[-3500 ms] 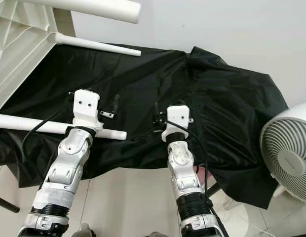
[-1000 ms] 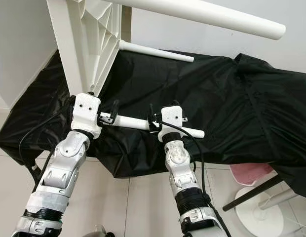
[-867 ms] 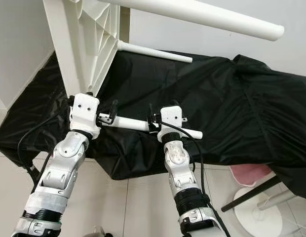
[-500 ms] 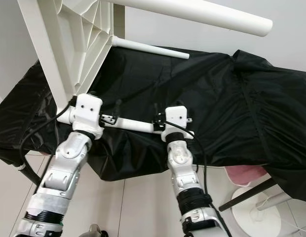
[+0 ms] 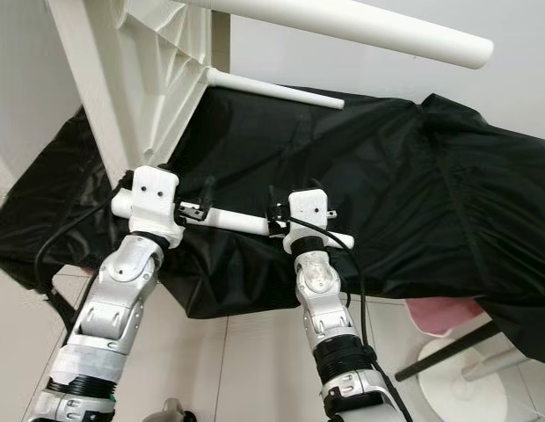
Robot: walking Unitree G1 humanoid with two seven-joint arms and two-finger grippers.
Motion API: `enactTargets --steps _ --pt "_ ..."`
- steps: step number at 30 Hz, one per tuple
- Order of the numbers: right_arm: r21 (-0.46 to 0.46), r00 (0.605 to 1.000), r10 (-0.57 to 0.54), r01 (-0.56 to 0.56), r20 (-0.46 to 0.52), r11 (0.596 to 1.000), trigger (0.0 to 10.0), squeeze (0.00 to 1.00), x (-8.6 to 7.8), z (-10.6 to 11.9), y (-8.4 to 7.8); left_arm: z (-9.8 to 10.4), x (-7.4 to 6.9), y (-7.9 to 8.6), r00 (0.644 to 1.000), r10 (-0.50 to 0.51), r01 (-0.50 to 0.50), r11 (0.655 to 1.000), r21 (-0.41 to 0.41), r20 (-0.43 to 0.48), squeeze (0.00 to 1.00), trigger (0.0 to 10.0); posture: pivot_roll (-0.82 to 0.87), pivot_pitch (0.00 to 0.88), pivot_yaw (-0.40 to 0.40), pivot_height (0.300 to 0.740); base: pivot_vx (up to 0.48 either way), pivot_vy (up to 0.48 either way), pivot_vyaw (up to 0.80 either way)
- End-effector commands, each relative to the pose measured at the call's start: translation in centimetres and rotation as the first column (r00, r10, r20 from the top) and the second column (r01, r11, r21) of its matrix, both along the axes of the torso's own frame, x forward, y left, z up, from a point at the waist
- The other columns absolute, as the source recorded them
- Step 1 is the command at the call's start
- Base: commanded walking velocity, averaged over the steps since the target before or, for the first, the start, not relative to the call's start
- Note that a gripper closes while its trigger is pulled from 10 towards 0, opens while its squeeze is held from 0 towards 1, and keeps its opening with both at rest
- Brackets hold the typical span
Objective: Building children table
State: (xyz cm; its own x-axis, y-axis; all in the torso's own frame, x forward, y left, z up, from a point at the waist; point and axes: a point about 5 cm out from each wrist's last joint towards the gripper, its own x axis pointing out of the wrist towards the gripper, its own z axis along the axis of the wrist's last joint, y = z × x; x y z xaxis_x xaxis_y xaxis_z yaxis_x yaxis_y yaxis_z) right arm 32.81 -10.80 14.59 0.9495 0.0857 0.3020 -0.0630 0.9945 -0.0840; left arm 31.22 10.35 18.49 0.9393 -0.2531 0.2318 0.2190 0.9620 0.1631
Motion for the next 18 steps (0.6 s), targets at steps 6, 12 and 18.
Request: enactTargets --steps 6,12,18 --pt "0.021 1.0 -0.017 0.017 -0.014 1.0 10.0 0.0 -0.3 -0.5 0.1 -0.1 -0.4 -0.5 0.998 -0.056 0.056 0.998 0.036 -0.005 0.0 10.0 0.09 0.057 -0.061 0.74 0.0 0.059 0.0" --pt "0.023 0.999 -0.039 0.04 -0.012 0.999 10.0 0.0 -0.3 -0.5 -0.2 -0.7 -1.3 -2.0 0.978 -0.205 0.208 0.974 0.084 -0.039 0.0 10.0 0.09 0.06 -0.06 0.74 0.0 0.0 0.0" --pt "0.024 0.999 -0.047 0.048 -0.015 0.999 10.0 0.0 -0.3 -0.6 -0.2 -1.0 -1.5 -2.7 0.967 -0.248 0.252 0.962 0.102 -0.051 0.0 10.0 0.09 0.062 -0.056 0.74 0.0 0.0 0.0"
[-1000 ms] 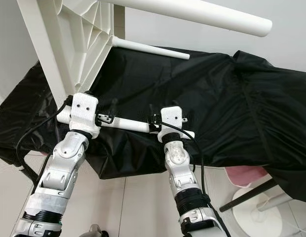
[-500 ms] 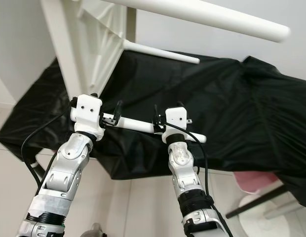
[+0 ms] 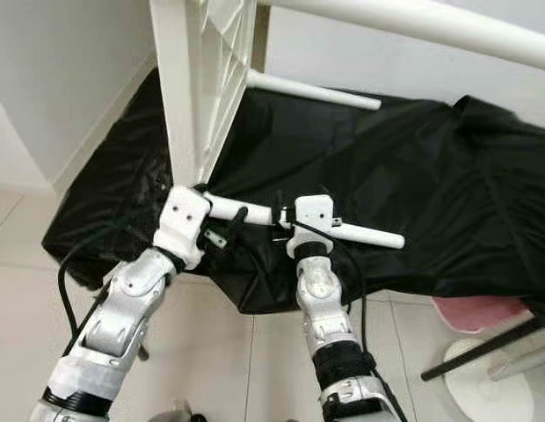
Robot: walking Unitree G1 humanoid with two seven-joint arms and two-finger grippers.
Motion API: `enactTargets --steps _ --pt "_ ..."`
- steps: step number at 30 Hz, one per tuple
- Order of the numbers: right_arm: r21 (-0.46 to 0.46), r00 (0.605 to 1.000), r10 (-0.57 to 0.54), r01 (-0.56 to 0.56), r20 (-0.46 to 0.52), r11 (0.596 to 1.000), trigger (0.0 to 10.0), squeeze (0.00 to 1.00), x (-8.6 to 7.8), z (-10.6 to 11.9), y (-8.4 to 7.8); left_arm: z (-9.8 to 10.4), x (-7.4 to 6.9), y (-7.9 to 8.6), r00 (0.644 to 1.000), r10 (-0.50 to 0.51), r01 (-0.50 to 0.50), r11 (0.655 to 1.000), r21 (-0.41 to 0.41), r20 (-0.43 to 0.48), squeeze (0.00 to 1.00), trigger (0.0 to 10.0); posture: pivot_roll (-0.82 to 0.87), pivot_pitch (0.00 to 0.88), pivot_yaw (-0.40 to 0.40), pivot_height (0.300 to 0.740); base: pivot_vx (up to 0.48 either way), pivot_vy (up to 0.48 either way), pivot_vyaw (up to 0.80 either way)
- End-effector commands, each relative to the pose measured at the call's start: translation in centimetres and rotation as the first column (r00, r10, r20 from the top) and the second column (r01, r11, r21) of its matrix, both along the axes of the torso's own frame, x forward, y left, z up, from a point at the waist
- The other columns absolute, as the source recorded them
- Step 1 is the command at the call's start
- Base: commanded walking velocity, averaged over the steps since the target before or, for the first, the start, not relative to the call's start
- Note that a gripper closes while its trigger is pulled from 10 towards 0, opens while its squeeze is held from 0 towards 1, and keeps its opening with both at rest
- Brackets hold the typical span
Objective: Building children table
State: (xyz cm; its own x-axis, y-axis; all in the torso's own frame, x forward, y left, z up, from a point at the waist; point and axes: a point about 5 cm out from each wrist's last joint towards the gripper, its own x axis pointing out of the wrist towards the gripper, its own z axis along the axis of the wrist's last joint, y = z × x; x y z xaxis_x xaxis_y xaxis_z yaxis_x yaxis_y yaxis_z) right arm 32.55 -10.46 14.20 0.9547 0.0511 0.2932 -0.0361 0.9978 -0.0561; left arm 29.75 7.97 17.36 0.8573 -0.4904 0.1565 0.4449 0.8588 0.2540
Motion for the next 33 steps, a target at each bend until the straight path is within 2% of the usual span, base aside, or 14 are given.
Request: enactTargets --steps 1,8,9,11,12,14,16,17,18,23,25,28,31,33 --pt "-0.002 1.0 -0.02 0.02 -0.003 1.0 10.0 0.0 0.0 -0.2 -0.5 0.2 -0.1 -0.3 1.0 -0.014 0.014 1.0 -0.006 -0.003 0.0 10.0 0.09 0.062 -0.056 0.74 0.0 0.0 0.0" --pt "-0.006 0.999 -0.036 0.036 -0.002 0.999 10.0 0.0 0.0 -0.2 -0.8 0.2 0.0 0.0 1.0 -0.006 0.006 1.0 0.0 -0.001 0.0 10.0 0.09 0.068 -0.056 0.74 0.0 0.0 0.0" --pt "-0.007 0.999 -0.039 0.039 -0.002 0.999 10.0 0.0 0.0 -0.2 -1.0 0.2 -0.1 0.0 1.0 -0.007 0.007 1.0 0.003 -0.001 0.36 10.0 0.08 0.074 -0.056 0.74 0.0 0.0 0.0" --pt "-0.008 0.999 -0.041 0.041 -0.001 0.999 10.0 0.0 0.0 -0.1 -1.0 0.2 -0.1 0.0 1.0 -0.009 0.009 1.0 0.005 -0.002 0.36 10.0 0.08 0.074 -0.056 0.74 0.0 0.0 0.0" --pt "-0.008 0.999 -0.044 0.044 -0.001 0.999 10.0 0.0 0.1 -0.1 -1.1 0.2 -0.1 0.1 1.0 -0.005 0.005 1.0 -0.002 -0.006 0.87 10.0 0.08 0.077 -0.058 0.74 0.0 0.0 0.0" --pt "-0.008 0.999 -0.046 0.046 0.0 0.999 10.0 0.0 0.1 -0.1 -1.2 0.2 0.0 0.1 1.0 0.002 -0.002 1.0 -0.005 -0.005 0.85 10.0 0.08 0.078 -0.058 0.74 0.0 -0.157 0.0" --pt "-0.009 0.999 -0.046 0.046 0.001 0.999 10.0 0.0 0.1 0.0 -1.2 0.2 0.1 0.2 1.0 0.017 -0.017 1.0 0.001 -0.007 0.78 10.0 0.08 0.078 -0.058 0.74 0.0 -0.349 0.0" --pt "-0.01 0.999 -0.046 0.046 0.001 0.999 10.0 0.0 0.1 0.0 -1.2 0.2 0.2 0.3 1.0 0.029 -0.028 1.0 0.01 -0.004 0.6 10.0 0.08 0.078 -0.058 0.74 0.0 -0.371 0.0" --pt "-0.01 0.999 -0.045 0.045 0.0 0.999 10.0 0.0 0.1 0.0 -1.2 0.2 0.3 0.3 1.0 0.03 -0.03 1.0 0.007 -0.008 0.0 10.0 0.08 0.079 -0.06 0.74 0.0 0.0 0.0" --pt "-0.011 0.999 -0.042 0.042 0.002 0.999 10.0 0.0 0.2 0.1 -1.2 0.3 0.3 0.4 0.999 0.042 -0.042 0.999 -0.019 -0.015 0.0 10.0 0.08 0.08 -0.061 0.74 0.0 0.0 0.0" --pt "-0.016 0.999 -0.042 0.042 0.006 0.999 10.0 0.0 0.2 0.2 -1.2 0.5 0.4 0.5 0.999 0.042 -0.045 0.997 -0.069 -0.033 0.0 10.0 0.08 0.081 -0.061 0.74 0.0 0.0 0.0" --pt "-0.018 0.999 -0.042 0.042 0.008 0.999 10.0 0.0 0.2 0.3 -1.3 0.6 0.4 0.4 0.998 0.035 -0.039 0.995 -0.089 -0.044 0.0 10.0 0.07 0.088 -0.061 0.74 0.0 0.0 0.0" --pt "-0.017 0.999 -0.032 0.032 0.011 0.999 10.0 0.0 0.3 0.6 -1.7 0.9 0.3 0.3 0.999 0.006 -0.012 0.994 -0.11 -0.05 0.0 10.0 0.07 0.089 -0.062 0.74 0.0 0.0 0.0" --pt "-0.04 0.996 -0.079 0.081 0.041 0.996 10.0 0.0 0.2 1.0 -2.6 0.9 0.2 0.2 0.998 -0.021 0.015 0.994 -0.105 -0.055 0.0 10.0 0.07 0.091 -0.064 0.74 0.0 0.0 0.0"
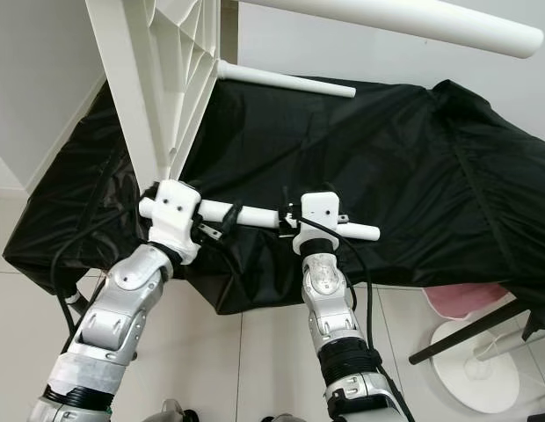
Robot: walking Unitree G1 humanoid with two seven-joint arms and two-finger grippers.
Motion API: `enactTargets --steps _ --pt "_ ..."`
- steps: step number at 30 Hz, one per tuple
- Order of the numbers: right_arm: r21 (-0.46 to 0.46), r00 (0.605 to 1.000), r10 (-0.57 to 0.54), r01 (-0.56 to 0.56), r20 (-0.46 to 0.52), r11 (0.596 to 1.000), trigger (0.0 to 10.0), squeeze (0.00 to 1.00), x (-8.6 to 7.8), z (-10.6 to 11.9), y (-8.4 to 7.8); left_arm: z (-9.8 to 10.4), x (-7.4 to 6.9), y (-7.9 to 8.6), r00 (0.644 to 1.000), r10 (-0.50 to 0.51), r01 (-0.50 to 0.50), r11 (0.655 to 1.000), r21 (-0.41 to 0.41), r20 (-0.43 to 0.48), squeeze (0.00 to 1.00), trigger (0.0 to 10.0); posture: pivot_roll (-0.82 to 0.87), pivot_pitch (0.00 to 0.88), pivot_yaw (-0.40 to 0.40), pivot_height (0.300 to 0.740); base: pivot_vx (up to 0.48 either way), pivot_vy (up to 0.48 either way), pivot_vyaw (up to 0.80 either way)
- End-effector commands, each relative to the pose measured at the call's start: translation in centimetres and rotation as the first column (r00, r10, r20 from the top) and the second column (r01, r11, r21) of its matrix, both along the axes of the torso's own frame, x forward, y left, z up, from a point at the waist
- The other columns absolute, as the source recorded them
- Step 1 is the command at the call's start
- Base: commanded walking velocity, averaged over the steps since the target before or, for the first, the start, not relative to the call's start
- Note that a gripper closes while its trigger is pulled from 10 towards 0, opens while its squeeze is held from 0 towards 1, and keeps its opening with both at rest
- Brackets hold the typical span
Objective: Building children table
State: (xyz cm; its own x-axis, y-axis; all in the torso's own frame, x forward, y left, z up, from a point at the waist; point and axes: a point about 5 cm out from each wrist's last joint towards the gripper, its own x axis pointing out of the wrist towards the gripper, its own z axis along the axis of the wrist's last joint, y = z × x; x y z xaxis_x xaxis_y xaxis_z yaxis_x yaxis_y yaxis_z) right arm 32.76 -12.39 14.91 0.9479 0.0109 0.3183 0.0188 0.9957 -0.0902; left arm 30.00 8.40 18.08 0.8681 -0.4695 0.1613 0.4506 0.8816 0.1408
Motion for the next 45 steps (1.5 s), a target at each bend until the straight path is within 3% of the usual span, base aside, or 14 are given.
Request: enactTargets --steps 1,9,18,22,24,27,39,42,45 --pt "-0.02 0.997 -0.079 0.08 0.024 0.997 10.0 0.0 0.0 0.5 -1.5 0.1 -0.2 -0.3 0.999 -0.036 0.036 0.999 0.003 -0.008 0.0 10.0 0.07 0.092 -0.065 0.74 0.0 0.0 0.0" --pt "-0.016 0.968 -0.24 0.242 0.077 0.97 10.0 0.0 -0.4 1.5 -5.2 -0.4 -0.7 -0.7 0.994 -0.101 0.102 0.994 0.041 -0.033 0.0 10.0 0.05 0.093 -0.058 0.74 0.0 0.0 0.0" --pt "-0.045 0.959 -0.258 0.265 0.119 0.963 10.0 0.0 -0.9 2.2 -5.4 -0.9 -0.9 -1.2 0.991 -0.124 0.127 0.991 0.046 -0.058 0.0 10.0 0.05 0.094 -0.055 0.74 0.0 0.0 0.0" --pt "-0.081 0.892 -0.356 0.391 0.279 0.917 10.0 0.0 -2.0 5.1 -6.6 -2.9 -2.0 -2.0 0.963 -0.186 0.198 0.979 0.043 -0.193 0.0 10.0 0.04 0.101 -0.056 0.74 0.0 0.0 0.0" --pt "-0.083 0.872 -0.373 0.417 0.318 0.905 10.0 0.0 -2.2 5.9 -7.0 -3.5 -2.3 -2.0 0.958 -0.188 0.204 0.977 0.056 -0.216 0.0 10.0 0.04 0.103 -0.057 0.74 0.0 0.0 0.0" --pt "-0.111 0.835 -0.38 0.455 0.398 0.883 10.0 0.0 -2.5 7.9 -7.6 -3.9 -2.3 -2.1 0.948 -0.164 0.17 0.985 0.0 -0.273 0.0 10.0 0.04 0.105 -0.058 0.74 0.0 0.0 0.0" --pt "-0.215 0.82 -0.281 0.431 0.499 0.876 10.0 0.0 -3.0 9.9 -6.0 -3.2 -0.8 -1.6 0.933 -0.087 0.039 0.989 -0.141 -0.35 0.0 10.0 0.03 0.108 -0.06 0.74 0.0 0.0 0.0" --pt "-0.301 0.765 -0.21 0.468 0.609 0.831 10.0 0.0 -3.6 12.0 -5.0 -3.3 -0.7 -1.5 0.929 -0.072 0.025 0.991 -0.132 -0.364 0.0 10.0 0.03 0.109 -0.055 0.74 0.0 0.0 0.0" --pt "-0.349 0.734 -0.155 0.484 0.662 0.802 10.0 0.0 -3.8 13.5 -4.6 -3.2 -0.8 -1.6 0.925 -0.087 0.039 0.99 -0.137 -0.37 0.0 10.0 0.03 0.109 -0.051 0.74 0.0 0.0 0.0"
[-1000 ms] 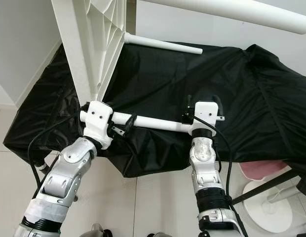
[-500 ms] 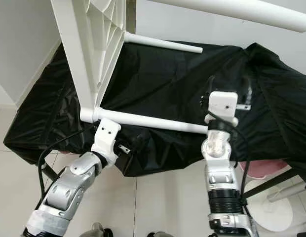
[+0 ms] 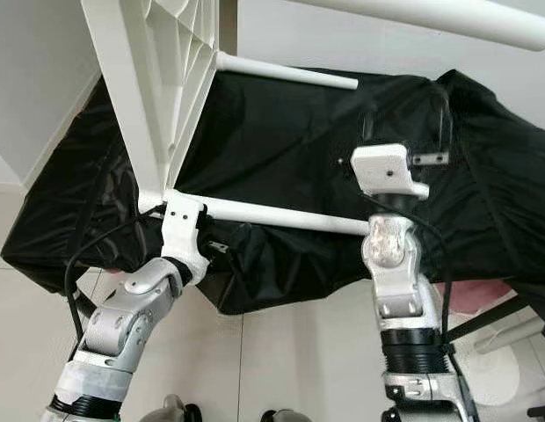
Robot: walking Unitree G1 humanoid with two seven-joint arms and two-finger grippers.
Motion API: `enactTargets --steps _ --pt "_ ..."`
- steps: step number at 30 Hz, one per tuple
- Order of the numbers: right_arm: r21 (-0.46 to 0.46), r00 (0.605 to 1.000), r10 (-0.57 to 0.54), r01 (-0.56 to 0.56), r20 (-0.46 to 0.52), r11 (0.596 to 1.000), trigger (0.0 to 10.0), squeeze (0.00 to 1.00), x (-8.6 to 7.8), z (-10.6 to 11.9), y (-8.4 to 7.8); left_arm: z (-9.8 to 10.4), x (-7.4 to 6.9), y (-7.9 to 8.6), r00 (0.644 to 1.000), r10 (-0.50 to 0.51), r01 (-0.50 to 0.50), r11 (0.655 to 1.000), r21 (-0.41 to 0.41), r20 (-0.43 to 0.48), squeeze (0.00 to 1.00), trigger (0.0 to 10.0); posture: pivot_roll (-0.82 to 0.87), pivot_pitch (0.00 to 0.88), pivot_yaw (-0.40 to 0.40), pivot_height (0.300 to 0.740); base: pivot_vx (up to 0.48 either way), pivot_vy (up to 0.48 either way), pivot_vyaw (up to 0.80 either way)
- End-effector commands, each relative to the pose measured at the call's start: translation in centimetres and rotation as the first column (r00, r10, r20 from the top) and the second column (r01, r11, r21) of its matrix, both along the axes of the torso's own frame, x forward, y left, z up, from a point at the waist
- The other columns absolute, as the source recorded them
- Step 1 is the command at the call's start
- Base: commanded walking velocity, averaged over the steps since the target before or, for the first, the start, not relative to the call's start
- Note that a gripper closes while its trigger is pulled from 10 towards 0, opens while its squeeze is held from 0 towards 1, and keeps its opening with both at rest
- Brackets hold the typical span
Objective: Building children table
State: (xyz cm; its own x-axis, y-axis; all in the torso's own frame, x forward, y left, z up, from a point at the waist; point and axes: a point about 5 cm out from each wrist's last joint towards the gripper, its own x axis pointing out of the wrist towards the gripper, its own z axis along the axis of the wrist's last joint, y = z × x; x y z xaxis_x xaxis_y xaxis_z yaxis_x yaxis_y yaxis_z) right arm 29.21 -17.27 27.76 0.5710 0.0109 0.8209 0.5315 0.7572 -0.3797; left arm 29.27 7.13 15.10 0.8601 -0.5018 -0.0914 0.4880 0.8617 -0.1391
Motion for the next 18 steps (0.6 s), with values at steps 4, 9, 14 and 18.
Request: enactTargets --steps 4,9,14,18 --pt "-0.11 0.996 0.012 -0.003 0.083 0.994 10.0 0.0 -0.6 2.7 0.7 -0.2 -0.1 -0.3 0.999 -0.031 0.031 0.999 -0.011 -0.033 0.0 10.0 0.03 0.11 -0.048 0.74 0.0 0.0 0.0" --pt "-0.207 0.985 -0.007 0.043 0.171 0.977 10.0 0.0 -1.1 5.1 1.1 -0.1 0.0 -0.4 0.999 -0.031 0.03 0.999 -0.011 -0.036 0.0 10.0 0.02 0.108 -0.046 0.74 0.0 0.0 0.0" --pt "-0.252 0.982 -0.012 0.06 0.187 0.966 10.0 0.0 -1.2 5.4 1.5 -0.1 0.1 -0.5 0.999 -0.034 0.034 0.999 -0.007 -0.038 0.0 10.0 0.01 0.102 -0.044 0.74 0.0 0.0 0.0" --pt "-0.284 0.981 -0.008 0.064 0.195 0.957 10.0 0.0 -1.2 6.0 2.2 0.0 0.2 -0.6 0.999 -0.038 0.038 0.999 -0.004 -0.037 0.0 10.0 0.01 0.097 -0.042 0.74 0.0 0.0 0.0"
